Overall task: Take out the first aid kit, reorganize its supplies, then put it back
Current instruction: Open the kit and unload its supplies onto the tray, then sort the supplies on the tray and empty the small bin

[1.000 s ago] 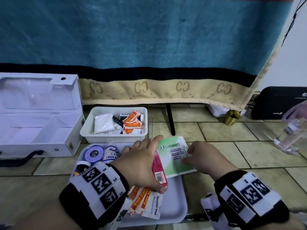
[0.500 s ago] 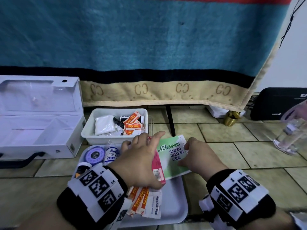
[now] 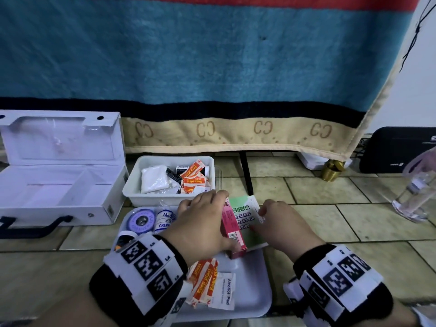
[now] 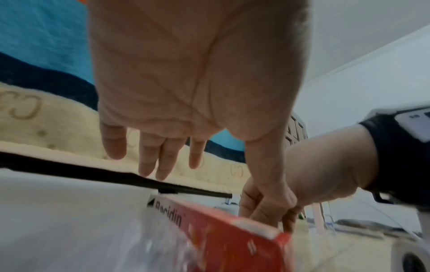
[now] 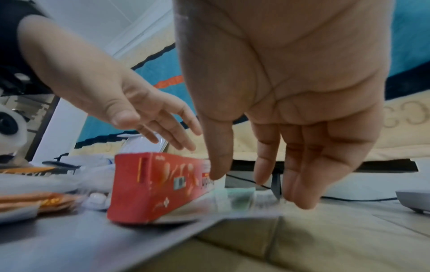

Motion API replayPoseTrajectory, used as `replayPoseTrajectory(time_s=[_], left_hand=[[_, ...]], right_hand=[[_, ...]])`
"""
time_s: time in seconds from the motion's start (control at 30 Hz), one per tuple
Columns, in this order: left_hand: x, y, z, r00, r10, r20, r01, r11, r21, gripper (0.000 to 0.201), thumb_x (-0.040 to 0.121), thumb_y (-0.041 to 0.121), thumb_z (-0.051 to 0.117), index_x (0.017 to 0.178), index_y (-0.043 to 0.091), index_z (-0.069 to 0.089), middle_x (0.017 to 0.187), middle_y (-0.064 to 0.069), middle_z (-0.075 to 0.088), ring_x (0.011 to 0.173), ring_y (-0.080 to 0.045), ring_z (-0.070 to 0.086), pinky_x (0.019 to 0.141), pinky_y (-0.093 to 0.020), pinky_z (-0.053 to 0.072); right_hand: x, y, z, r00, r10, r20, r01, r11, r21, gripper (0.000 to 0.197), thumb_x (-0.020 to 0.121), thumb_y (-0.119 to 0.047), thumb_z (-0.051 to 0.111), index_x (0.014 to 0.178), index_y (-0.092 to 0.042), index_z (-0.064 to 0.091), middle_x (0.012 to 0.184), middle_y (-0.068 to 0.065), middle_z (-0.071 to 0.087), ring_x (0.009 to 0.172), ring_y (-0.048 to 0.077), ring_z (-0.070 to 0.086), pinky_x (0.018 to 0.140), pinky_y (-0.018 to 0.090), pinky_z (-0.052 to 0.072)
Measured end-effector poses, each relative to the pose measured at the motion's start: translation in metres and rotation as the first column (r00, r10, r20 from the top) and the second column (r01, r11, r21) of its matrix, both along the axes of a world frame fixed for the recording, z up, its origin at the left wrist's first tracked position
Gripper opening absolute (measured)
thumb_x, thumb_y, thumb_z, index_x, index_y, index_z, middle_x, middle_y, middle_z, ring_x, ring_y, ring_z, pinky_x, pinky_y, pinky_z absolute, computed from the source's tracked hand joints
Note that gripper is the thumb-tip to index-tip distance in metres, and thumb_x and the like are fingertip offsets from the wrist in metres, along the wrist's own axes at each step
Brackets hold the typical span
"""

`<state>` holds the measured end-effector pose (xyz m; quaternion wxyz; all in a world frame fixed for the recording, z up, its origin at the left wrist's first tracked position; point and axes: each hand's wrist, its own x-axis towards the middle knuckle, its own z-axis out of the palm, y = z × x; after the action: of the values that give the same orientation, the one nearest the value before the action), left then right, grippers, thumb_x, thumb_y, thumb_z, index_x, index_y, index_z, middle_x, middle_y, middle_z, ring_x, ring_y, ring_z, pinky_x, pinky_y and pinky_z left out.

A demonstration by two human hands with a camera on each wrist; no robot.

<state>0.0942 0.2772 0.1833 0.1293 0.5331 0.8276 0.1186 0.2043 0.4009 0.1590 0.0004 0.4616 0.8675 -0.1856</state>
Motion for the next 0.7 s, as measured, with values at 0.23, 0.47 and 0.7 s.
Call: replayPoseTrajectory(time_s=[0.23,0.47,0.7], left_hand=[[-0.042,-0.028,0.05,0.997,0.071,-0.015,-0.071,0.997,0.03,0.074,0.075,0.056,0.066,0.137,0.028,0.036,0.143,0.006,0.039,0.131,-0.015,0.038,0.11,-0.036,0.031],[-0.14,-0.081,0.07,0.969,0.229,-0.09,-0.236,0.969,-0.067,0.052,0.075,0.052,0.068,0.117,0.024,0.054,0.124,0.002,0.058,0.106,-0.014,0.053,0.084,-0.026,0.04],[-0.194,-0.12,0.024,0.973,0.187,-0.133,-0.227,0.865,-0.447,0.061,0.077,0.06,0.062,0.125,0.026,0.047,0.127,0.004,0.051,0.108,-0.013,0.054,0.094,-0.029,0.043]], right_hand=[[-0.001,-0.007,0.024,1.0,-0.004,-0.003,0.004,0.999,0.038,0.042,0.08,-0.04,0.068,0.114,-0.017,0.058,0.117,0.006,0.058,0.103,0.023,0.059,0.074,0.025,0.04],[-0.025,-0.019,0.07,0.997,0.044,-0.061,-0.036,0.991,0.125,0.028,0.081,-0.034,0.068,0.102,-0.017,0.062,0.101,0.002,0.064,0.095,0.022,0.06,0.075,0.028,0.046],[-0.068,-0.032,0.093,0.98,0.188,0.071,-0.199,0.955,0.218,0.023,0.082,-0.034,0.065,0.1,-0.021,0.061,0.101,0.002,0.065,0.093,0.024,0.061,0.075,0.03,0.048]])
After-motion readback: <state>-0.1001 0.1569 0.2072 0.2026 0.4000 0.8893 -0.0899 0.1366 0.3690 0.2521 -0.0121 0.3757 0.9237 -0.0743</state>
